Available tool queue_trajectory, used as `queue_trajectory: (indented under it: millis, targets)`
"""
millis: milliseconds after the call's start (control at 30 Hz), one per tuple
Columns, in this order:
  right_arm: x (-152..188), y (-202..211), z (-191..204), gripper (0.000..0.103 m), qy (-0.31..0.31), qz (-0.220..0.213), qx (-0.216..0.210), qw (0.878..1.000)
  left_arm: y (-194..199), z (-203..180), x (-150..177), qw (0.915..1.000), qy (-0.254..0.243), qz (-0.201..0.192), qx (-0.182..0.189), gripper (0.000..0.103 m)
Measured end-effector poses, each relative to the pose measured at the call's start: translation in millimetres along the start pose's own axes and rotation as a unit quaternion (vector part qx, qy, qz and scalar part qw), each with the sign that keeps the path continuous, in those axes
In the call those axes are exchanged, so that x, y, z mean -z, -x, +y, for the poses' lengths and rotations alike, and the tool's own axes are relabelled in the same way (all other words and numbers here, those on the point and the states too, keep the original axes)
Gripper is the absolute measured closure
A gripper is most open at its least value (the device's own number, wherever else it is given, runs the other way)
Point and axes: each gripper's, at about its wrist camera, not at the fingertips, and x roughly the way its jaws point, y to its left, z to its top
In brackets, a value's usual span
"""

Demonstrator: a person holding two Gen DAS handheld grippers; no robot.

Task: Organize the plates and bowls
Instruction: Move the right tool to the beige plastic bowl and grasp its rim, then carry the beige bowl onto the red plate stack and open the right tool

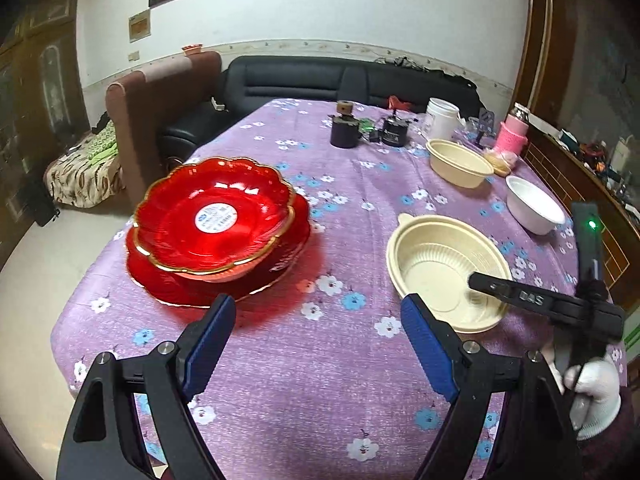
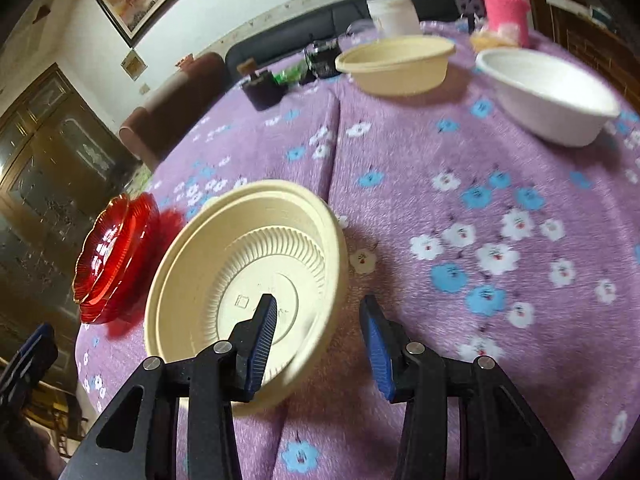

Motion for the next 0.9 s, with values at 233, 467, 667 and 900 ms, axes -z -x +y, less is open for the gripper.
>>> queue_trajectory:
  millis: [233, 467, 667, 900]
  targets:
    - [-19, 1, -8, 0.091, 0.011, -0.033, 0.030, 0.999, -24, -27, -5, 0.9993, -0.021, 0.028, 0.013, 0.019]
    - [-25, 15, -38, 0.091, -0.027, -0.074, 0.021, 0.997, -63, -64, -16, 0.9959, -0.030, 0.072, 0.046, 0.019]
    - [-24, 20, -34, 0.091, -0.010, -0.084, 0.041, 0.996, -101, -94, -38, 0.9956, -0.027, 0.081, 0.038, 0.013]
    - [-20, 12, -35, 0.088, -0.018, -0.066, 0.066, 0.995, -151, -107, -38, 0.9843, 0.002, 0.158, 0.079, 0.014]
